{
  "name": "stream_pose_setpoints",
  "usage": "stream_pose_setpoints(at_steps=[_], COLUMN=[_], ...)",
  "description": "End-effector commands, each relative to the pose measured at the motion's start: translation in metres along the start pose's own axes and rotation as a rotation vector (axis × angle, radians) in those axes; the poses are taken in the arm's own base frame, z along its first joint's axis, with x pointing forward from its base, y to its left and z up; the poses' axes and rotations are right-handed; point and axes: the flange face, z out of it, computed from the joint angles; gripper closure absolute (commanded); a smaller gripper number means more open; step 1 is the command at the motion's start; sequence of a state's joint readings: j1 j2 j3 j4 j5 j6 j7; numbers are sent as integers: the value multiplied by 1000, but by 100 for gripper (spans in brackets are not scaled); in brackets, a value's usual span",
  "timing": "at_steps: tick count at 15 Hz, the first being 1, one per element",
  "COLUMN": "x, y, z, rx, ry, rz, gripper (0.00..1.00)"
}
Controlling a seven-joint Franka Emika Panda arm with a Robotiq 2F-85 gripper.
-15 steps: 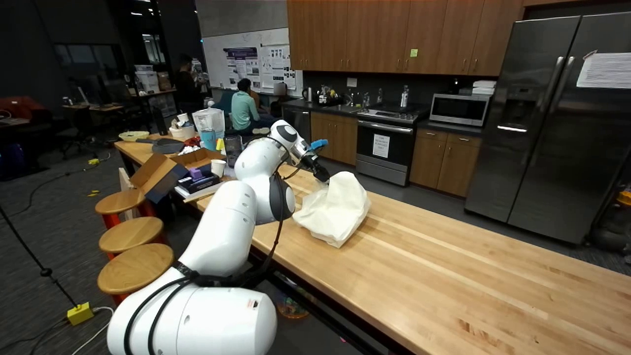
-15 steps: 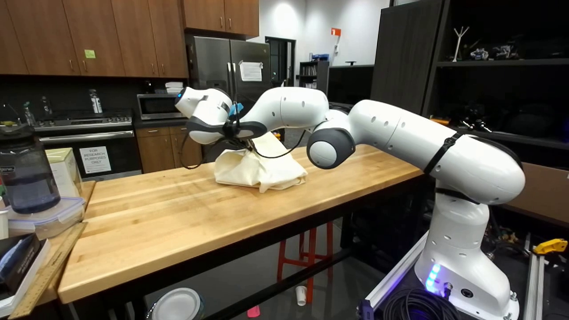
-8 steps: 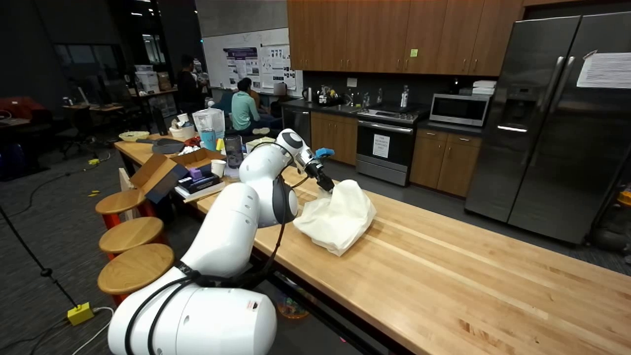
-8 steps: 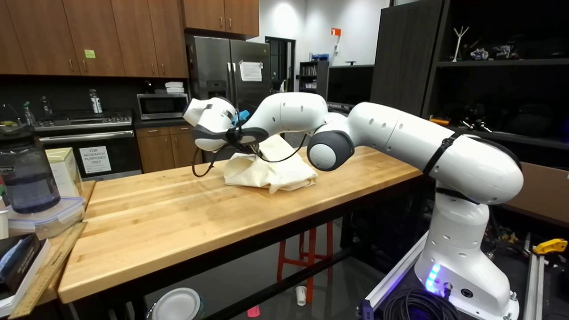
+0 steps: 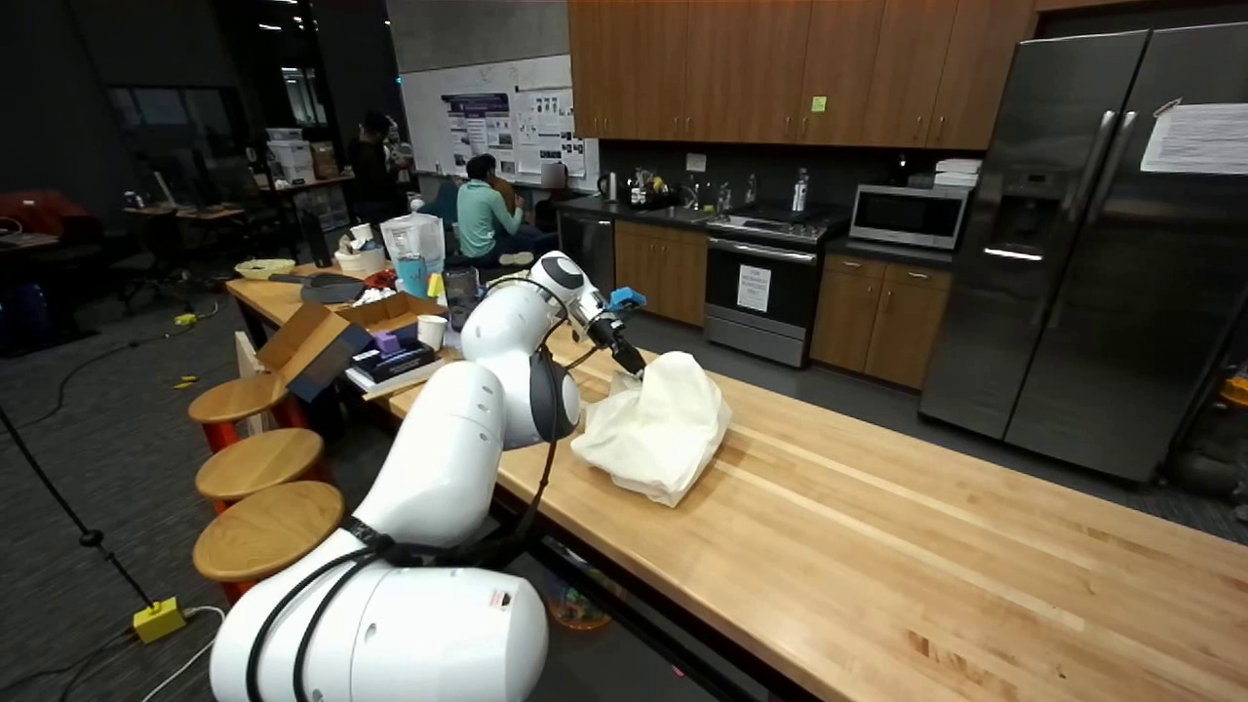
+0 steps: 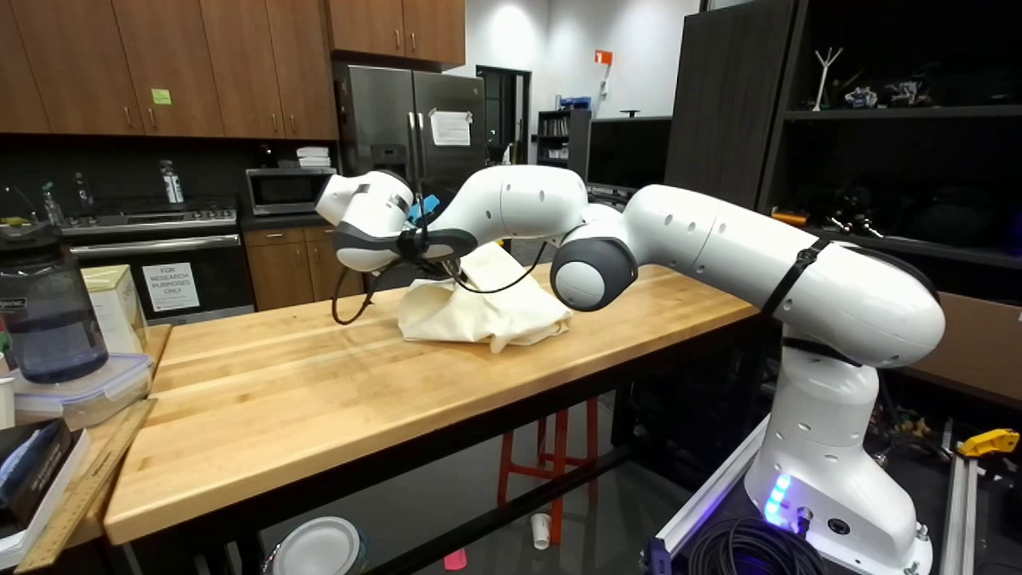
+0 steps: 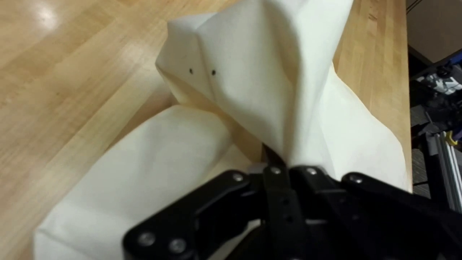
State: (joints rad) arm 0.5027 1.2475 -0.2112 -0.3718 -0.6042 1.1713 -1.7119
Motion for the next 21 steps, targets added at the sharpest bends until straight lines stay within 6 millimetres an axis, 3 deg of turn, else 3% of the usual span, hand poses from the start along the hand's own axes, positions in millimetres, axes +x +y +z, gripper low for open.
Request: stream_pose_setpoints(at_steps=[1, 5, 9, 12, 15, 21], x=[10, 19, 5, -28, -74, -164], y=[-6, -1, 9, 12, 9, -17], z=[-34, -55, -38, -3, 41, 131], rx=[-64, -155, -169, -112, -42, 127], ry=[-59, -143, -144, -90, -30, 117], rz=[-50, -20, 15, 82, 181, 394], gripper=[99, 99, 99, 99, 99, 99])
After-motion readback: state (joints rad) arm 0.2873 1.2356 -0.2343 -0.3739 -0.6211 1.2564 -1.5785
